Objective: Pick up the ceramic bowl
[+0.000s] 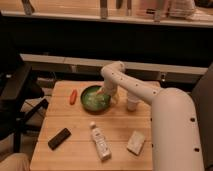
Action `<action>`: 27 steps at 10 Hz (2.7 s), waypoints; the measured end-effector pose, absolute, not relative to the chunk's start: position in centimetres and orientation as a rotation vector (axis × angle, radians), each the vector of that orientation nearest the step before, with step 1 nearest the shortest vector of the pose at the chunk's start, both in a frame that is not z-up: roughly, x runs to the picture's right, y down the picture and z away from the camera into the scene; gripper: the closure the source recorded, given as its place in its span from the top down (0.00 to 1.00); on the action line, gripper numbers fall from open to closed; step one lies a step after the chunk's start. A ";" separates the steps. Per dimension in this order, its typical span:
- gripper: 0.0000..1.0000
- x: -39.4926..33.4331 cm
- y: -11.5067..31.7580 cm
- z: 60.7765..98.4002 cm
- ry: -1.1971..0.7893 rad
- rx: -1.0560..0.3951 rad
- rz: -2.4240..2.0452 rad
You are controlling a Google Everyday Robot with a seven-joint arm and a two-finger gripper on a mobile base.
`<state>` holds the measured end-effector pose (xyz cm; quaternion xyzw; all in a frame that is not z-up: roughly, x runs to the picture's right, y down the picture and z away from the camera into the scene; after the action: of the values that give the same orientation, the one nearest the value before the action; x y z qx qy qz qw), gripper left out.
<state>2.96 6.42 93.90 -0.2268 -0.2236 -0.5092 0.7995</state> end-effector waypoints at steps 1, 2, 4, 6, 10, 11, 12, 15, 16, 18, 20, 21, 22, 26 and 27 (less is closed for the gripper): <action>0.80 3.0 6.4 93.9 -0.480 -0.487 -1.093; 0.80 3.0 6.4 93.9 -0.479 -0.488 -1.094; 0.80 2.9 6.4 93.9 -0.480 -0.489 -1.098; 0.80 2.9 6.5 93.9 -0.478 -0.491 -1.100; 0.80 3.0 6.4 93.9 -0.474 -0.495 -1.107; 0.80 3.0 6.4 93.9 -0.475 -0.495 -1.108; 0.80 2.9 6.4 93.9 -0.474 -0.495 -1.109; 0.80 3.0 6.5 93.9 -0.472 -0.498 -1.112; 0.80 2.9 6.5 93.9 -0.472 -0.499 -1.114; 0.80 2.9 6.5 93.9 -0.471 -0.499 -1.118; 0.80 2.9 6.5 93.9 -0.470 -0.500 -1.120; 0.80 2.9 6.5 93.9 -0.469 -0.501 -1.122; 0.80 2.9 6.6 93.9 -0.469 -0.502 -1.124; 0.80 2.8 6.5 93.9 -0.467 -0.502 -1.130; 0.80 2.8 6.5 93.9 -0.466 -0.503 -1.132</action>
<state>2.85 6.53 93.87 -0.2336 -0.2165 -0.5254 0.7890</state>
